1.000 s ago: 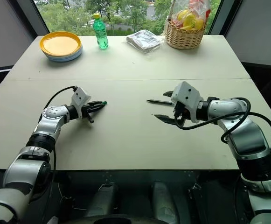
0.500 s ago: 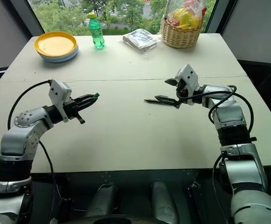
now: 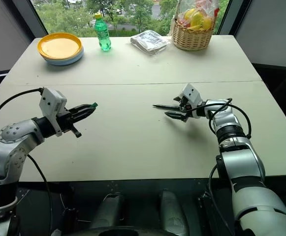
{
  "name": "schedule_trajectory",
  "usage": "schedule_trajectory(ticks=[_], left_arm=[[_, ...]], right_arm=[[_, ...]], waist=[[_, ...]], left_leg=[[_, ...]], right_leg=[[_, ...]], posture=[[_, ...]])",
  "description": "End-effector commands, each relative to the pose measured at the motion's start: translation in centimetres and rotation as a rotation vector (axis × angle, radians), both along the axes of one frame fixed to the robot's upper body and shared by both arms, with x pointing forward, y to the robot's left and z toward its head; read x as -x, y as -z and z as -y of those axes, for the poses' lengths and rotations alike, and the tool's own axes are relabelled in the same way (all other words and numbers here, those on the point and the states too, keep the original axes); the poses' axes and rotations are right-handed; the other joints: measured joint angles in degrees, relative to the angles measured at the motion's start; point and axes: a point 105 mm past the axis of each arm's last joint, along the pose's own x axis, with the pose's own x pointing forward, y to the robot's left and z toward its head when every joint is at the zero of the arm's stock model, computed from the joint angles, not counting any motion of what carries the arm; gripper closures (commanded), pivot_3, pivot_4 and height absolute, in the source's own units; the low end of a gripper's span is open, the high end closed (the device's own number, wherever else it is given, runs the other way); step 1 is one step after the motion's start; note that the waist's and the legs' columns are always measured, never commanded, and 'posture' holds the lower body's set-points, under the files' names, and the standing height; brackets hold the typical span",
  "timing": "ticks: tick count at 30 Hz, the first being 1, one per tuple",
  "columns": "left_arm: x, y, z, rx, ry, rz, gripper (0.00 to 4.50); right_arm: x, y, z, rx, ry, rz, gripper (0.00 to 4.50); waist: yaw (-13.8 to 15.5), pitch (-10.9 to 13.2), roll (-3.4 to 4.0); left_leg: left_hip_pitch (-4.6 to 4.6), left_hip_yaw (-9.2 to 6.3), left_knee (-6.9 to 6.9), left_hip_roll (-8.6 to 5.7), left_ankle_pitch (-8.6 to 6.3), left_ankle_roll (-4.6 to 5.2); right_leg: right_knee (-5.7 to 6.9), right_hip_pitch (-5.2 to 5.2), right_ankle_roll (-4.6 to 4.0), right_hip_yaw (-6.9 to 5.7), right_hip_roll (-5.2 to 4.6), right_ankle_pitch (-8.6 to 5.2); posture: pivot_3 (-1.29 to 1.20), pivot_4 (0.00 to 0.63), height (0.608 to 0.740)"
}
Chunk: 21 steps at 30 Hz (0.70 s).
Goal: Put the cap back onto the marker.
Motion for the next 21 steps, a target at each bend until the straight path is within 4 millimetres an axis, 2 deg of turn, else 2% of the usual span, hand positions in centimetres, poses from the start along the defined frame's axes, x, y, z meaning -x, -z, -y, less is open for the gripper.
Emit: schedule_trajectory(ticks=[1, 11, 21], left_arm=[[0.3, -1.2, 0.0, -0.013, 0.004, 0.059, 4.46], [0.2, -1.1, 0.4, -0.015, -0.001, 0.078, 4.46], [0.2, -1.7, 0.3, -0.028, -0.010, 0.112, 4.46]], right_arm=[[-0.5, -1.1, 0.0, 0.032, -0.008, 0.048, 0.12], [0.1, 0.7, -0.1, 0.083, -0.047, -0.056, 0.12], [0.9, 2.0, -0.6, 0.020, -0.041, -0.222, 0.12]], waist=[[-0.01, 0.00, 0.00], [-0.01, 0.00, 0.00], [-0.06, 0.00, 0.00]], left_leg=[[0.00, 0.00, 0.00, 0.00, 0.00, 0.00], [0.02, 0.01, 0.00, 0.00, 0.00, 0.00], [0.04, 0.00, -0.01, 0.00, 0.00, 0.00]], right_leg=[[0.00, 0.00, 0.00, 0.01, 0.00, 0.00], [0.00, 0.02, 0.00, 0.02, -0.01, 0.00], [0.00, 0.03, -0.01, 0.02, 0.00, 0.00]], posture=[[0.00, 0.150, 0.740], [0.00, 0.150, 0.740], [0.00, 0.150, 0.740]])
